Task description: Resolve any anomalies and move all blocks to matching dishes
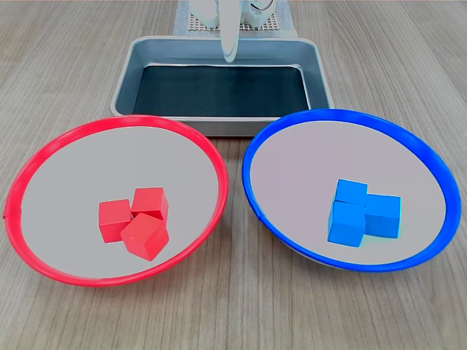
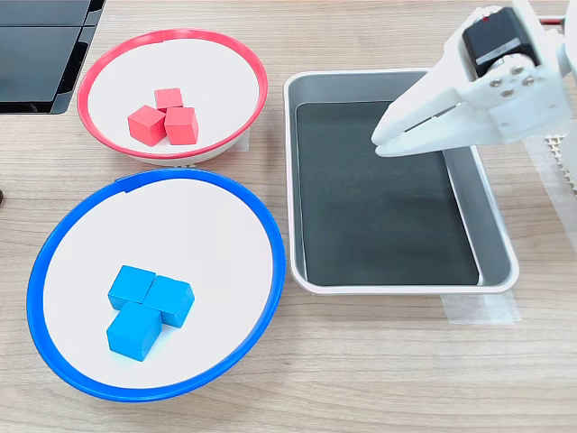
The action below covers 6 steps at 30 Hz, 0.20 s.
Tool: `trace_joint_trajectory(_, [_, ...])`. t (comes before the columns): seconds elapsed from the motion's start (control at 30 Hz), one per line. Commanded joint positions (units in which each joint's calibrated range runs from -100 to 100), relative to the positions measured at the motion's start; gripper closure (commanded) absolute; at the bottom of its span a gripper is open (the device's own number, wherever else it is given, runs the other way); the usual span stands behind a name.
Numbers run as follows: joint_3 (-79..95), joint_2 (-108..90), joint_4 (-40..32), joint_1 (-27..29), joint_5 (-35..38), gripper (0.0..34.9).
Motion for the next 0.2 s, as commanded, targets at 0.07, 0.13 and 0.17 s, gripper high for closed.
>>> trace_joint_trajectory(0.07, [0.0,-0.34,0.19,0.23,0.05,34.6])
trace_joint_trajectory(0.13, [0.0,-0.34,0.19,0.23,0.05,34.6])
trace_joint_trajectory(0.17, [0.0,-0.34,0.19,0.23,0.05,34.6])
